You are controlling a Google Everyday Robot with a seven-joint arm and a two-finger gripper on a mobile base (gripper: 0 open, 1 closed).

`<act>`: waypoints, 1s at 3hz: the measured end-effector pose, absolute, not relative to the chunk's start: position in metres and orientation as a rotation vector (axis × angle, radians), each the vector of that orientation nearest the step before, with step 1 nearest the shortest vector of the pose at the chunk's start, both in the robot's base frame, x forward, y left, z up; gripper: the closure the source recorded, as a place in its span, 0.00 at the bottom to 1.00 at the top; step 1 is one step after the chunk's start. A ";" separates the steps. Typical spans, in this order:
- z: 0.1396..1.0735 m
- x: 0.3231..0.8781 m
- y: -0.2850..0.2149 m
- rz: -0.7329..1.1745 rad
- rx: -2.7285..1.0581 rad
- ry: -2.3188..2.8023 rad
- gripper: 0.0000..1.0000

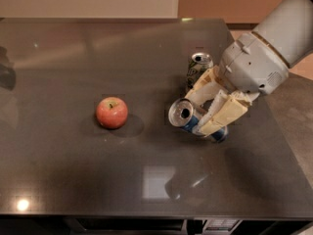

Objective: Place redbull can upright

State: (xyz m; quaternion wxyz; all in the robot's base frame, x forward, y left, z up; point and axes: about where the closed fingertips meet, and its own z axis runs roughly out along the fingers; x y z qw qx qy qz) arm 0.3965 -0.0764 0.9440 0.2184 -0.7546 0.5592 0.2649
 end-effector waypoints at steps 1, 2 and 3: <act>0.950 0.396 -0.081 0.894 -1.842 1.585 1.00; 0.947 0.393 -0.090 1.020 -1.631 1.576 1.00; 0.940 0.389 -0.099 1.108 -1.502 1.540 1.00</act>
Offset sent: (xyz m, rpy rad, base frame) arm -0.0064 -0.0372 -0.0020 0.5334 0.2522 -0.3145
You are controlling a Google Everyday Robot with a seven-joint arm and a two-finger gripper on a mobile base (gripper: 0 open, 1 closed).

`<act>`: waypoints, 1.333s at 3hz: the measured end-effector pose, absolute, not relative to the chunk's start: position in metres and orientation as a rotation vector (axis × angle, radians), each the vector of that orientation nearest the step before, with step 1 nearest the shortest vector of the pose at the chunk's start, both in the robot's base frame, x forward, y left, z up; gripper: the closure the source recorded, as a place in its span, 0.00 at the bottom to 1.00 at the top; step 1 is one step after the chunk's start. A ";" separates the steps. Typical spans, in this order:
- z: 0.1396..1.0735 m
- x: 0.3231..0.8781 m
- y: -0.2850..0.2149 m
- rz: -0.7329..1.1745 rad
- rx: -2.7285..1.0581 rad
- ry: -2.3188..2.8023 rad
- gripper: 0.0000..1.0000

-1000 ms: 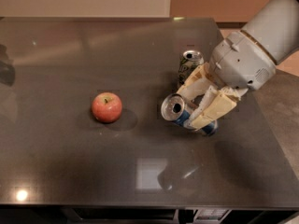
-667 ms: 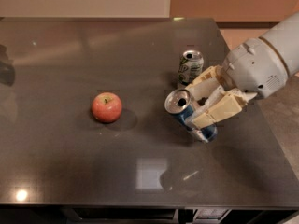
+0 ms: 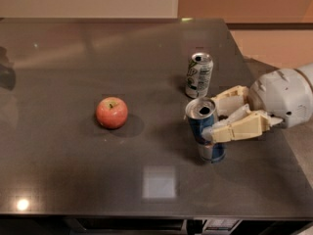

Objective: Place redbull can upright

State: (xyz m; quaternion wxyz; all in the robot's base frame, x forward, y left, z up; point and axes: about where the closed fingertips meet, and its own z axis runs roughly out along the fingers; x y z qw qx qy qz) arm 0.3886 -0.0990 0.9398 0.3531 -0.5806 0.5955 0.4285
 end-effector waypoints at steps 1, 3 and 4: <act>0.931 0.385 -0.106 1.181 -1.415 1.486 1.00; 0.918 0.386 -0.109 1.286 -1.339 1.359 0.59; 0.911 0.386 -0.110 1.318 -1.341 1.313 0.36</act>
Offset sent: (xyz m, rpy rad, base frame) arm -0.0039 -0.0165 -0.0246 0.3033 0.0305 0.0325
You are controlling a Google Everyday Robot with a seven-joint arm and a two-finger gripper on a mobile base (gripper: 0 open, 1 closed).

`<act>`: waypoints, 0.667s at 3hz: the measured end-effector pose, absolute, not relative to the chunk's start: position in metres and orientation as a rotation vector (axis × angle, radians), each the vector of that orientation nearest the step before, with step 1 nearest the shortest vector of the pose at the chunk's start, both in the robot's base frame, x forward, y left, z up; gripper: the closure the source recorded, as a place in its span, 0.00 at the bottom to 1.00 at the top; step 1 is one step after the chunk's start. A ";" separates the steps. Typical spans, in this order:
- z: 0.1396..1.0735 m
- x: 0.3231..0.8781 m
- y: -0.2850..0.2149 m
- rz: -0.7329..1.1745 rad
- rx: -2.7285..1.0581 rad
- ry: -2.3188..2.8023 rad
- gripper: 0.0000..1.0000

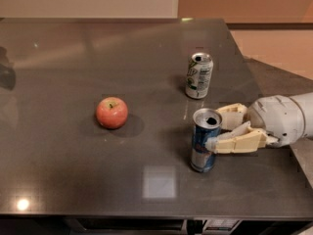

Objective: Place redbull can upright

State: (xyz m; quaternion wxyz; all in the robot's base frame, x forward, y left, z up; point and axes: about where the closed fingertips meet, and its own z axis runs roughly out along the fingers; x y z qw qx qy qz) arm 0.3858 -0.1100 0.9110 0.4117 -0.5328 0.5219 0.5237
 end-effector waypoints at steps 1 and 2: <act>0.904 0.388 -0.110 1.337 -1.349 1.278 0.13; 0.904 0.389 -0.108 1.333 -1.349 1.280 0.00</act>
Offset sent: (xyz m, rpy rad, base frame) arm 0.0016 0.0004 -0.0061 0.0183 -0.0068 0.0201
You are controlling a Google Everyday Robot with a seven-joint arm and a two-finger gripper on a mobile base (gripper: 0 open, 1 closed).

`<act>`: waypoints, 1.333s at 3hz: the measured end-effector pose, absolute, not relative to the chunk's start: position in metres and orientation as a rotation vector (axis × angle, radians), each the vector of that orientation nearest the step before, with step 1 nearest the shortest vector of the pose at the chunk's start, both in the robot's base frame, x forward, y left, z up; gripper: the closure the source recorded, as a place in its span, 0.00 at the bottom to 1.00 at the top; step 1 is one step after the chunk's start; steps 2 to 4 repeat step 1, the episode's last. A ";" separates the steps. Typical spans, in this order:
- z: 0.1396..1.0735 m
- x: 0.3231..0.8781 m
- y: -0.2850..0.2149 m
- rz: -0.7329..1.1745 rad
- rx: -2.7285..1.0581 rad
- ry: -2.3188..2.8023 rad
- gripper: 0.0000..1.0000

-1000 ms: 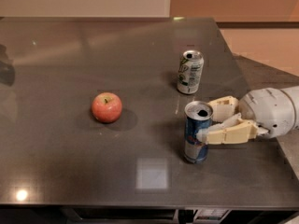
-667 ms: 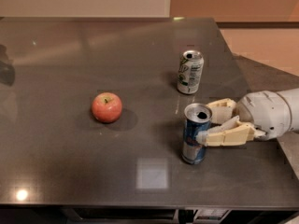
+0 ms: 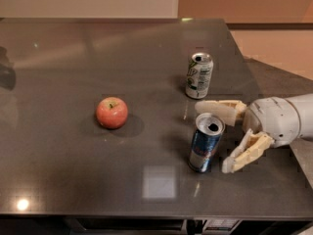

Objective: Place redbull can upright

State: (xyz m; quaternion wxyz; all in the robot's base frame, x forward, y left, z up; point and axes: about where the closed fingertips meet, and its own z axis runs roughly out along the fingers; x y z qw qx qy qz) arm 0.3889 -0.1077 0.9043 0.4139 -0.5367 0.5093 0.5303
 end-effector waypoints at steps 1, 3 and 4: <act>0.904 0.389 -0.108 1.333 -1.349 1.280 0.00; 0.904 0.389 -0.108 1.333 -1.349 1.280 0.00; 0.904 0.389 -0.108 1.333 -1.349 1.280 0.00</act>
Offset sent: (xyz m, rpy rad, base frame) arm 0.0000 0.0000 0.0000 0.0000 0.0000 0.0000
